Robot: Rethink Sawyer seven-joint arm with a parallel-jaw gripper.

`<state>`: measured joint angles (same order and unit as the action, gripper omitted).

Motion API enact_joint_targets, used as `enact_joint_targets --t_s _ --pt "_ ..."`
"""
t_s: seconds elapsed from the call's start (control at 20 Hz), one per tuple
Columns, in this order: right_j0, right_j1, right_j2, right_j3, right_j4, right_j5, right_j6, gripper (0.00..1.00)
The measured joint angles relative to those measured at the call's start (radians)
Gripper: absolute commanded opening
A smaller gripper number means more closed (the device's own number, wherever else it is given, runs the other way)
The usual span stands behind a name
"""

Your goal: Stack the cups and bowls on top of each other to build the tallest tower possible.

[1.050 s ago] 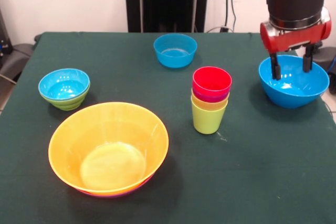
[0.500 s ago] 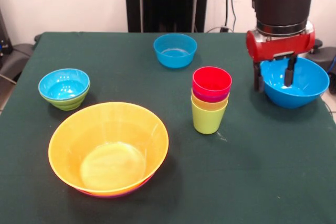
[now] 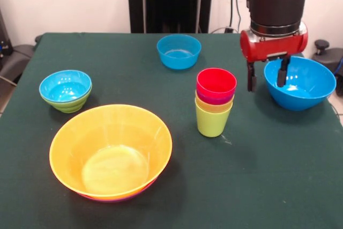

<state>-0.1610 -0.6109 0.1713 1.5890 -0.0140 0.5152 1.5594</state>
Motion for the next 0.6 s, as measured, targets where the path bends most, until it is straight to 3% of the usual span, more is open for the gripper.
enact_joint_targets --t_s 0.6 --pt "-0.189 -0.003 0.175 0.064 -0.032 0.000 0.000 1.00"
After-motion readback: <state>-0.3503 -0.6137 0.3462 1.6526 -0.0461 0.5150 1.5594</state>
